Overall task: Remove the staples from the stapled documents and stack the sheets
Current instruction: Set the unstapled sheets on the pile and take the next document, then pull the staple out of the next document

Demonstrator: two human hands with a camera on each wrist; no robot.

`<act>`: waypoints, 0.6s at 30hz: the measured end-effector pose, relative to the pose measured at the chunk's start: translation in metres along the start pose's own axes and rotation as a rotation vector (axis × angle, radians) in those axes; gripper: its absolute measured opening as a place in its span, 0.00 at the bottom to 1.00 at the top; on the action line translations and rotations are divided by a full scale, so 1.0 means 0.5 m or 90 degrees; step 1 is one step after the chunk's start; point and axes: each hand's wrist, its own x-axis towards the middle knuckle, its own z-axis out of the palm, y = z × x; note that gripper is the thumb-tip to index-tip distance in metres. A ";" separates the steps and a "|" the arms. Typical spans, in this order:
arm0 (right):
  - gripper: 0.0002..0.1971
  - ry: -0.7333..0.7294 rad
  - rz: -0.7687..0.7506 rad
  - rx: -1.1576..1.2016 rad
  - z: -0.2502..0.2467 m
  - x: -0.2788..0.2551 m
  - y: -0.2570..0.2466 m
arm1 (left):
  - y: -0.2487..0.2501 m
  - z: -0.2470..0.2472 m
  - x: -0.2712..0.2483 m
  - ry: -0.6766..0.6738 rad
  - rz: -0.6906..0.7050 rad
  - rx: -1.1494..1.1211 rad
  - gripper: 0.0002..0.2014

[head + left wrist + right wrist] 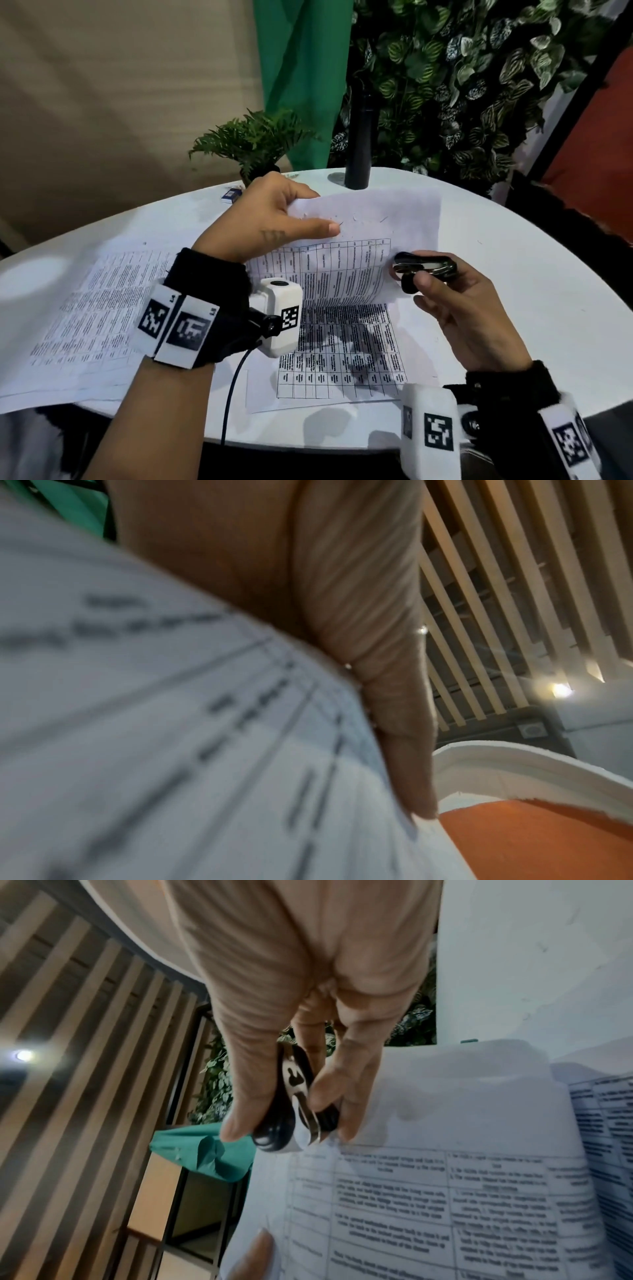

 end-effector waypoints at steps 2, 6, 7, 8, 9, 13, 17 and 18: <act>0.32 0.015 -0.020 -0.022 0.008 -0.002 -0.003 | 0.004 0.000 -0.001 -0.001 0.002 -0.009 0.08; 0.28 0.127 -0.143 -0.083 0.015 -0.004 -0.008 | 0.005 -0.003 -0.002 0.012 0.005 -0.011 0.07; 0.24 0.173 -0.208 -0.147 0.019 -0.005 -0.015 | 0.004 -0.005 -0.002 0.014 0.003 -0.007 0.07; 0.20 0.198 -0.277 -0.222 0.026 -0.005 -0.025 | 0.002 -0.007 -0.002 0.016 -0.001 0.000 0.07; 0.19 0.195 -0.349 -0.304 0.034 -0.004 -0.035 | 0.001 -0.009 -0.002 0.016 -0.004 0.007 0.06; 0.21 0.057 -0.542 -0.549 0.076 0.016 -0.062 | 0.003 -0.011 -0.002 0.006 -0.005 0.020 0.07; 0.21 -0.049 -0.594 -0.618 0.105 0.038 -0.066 | 0.006 -0.008 -0.002 0.004 0.004 0.004 0.06; 0.20 -0.065 -0.605 -0.630 0.109 0.041 -0.066 | 0.004 -0.007 -0.002 0.001 0.011 0.005 0.10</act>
